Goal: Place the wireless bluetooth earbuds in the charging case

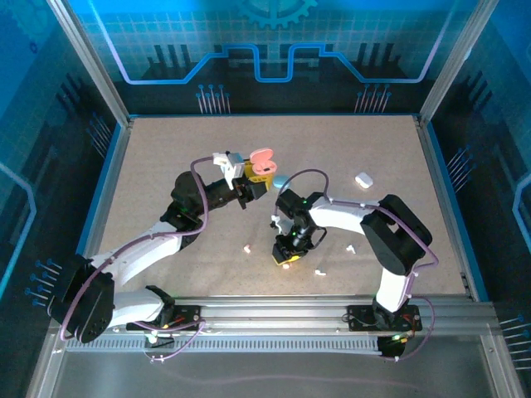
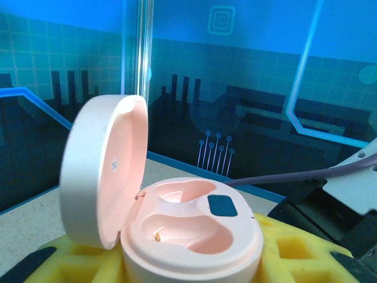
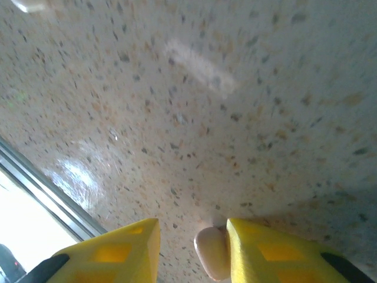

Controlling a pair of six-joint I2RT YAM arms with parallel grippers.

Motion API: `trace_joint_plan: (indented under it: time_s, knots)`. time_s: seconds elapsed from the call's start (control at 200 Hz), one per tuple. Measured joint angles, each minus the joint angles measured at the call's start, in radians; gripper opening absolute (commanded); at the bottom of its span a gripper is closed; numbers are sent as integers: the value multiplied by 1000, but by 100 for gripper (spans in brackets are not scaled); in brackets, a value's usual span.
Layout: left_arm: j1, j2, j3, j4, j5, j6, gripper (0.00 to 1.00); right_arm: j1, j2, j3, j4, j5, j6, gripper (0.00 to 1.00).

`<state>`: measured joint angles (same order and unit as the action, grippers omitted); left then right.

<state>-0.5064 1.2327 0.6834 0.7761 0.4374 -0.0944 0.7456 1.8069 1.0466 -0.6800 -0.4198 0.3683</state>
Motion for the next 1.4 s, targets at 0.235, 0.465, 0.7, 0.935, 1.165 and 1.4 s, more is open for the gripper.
trace_joint_plan:
  time_s: [0.235, 0.465, 0.7, 0.935, 1.165, 1.4]
  knots:
    - [0, 0, 0, -4, 0, 0, 36, 9, -15, -14, -14, 1, 0, 36]
    - [0, 0, 0, -4, -2, 0, 36, 37, -21, -10, -47, 60, -8, 38]
    - [0, 0, -1, -3, -8, 0, 36, 68, -26, 0, -64, 130, -11, 36]
    - [0, 0, -3, -3, -15, 0, 37, 74, -24, 29, -74, 214, -9, 34]
    - [0, -8, -14, -6, -23, 0, 36, 73, 6, 80, -67, 241, 0, 37]
    - [0, -13, -14, -8, -23, 0, 37, 72, 24, 82, -72, 237, 27, 44]
